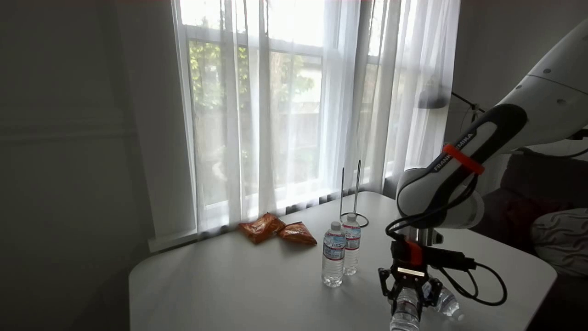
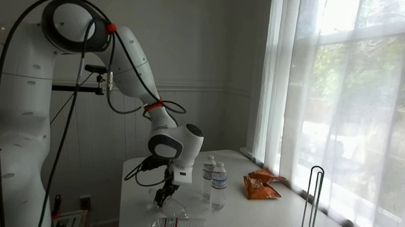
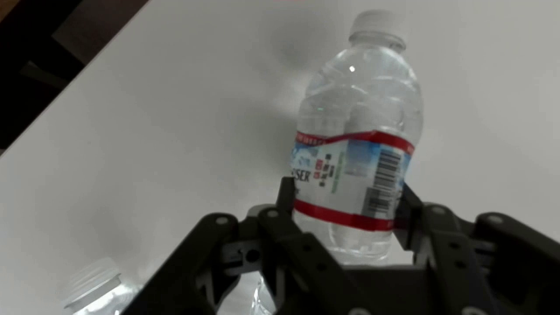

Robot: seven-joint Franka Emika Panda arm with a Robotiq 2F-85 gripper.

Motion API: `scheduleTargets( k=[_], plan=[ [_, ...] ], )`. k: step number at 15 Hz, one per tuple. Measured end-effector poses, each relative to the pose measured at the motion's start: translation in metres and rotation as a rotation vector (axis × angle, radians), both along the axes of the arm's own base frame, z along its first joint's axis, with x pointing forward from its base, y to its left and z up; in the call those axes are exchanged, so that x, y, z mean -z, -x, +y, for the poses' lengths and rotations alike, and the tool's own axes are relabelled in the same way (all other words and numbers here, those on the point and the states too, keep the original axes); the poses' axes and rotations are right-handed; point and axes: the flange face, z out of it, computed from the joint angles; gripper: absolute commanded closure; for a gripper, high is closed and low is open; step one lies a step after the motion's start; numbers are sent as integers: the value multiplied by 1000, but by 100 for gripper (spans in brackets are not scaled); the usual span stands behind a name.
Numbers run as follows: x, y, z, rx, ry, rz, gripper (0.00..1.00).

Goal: Pick up the the fallen water bottles one by one and place them the right way up on the table

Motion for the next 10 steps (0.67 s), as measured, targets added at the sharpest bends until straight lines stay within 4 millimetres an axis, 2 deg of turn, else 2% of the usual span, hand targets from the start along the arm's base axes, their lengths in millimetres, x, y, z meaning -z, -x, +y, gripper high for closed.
scheduleTargets(
  k=[3,10],
  plan=[
    [-2,-2,-14,34,-124,-15,73],
    [-11,-1,-31,83,-399,30,73]
  ],
)
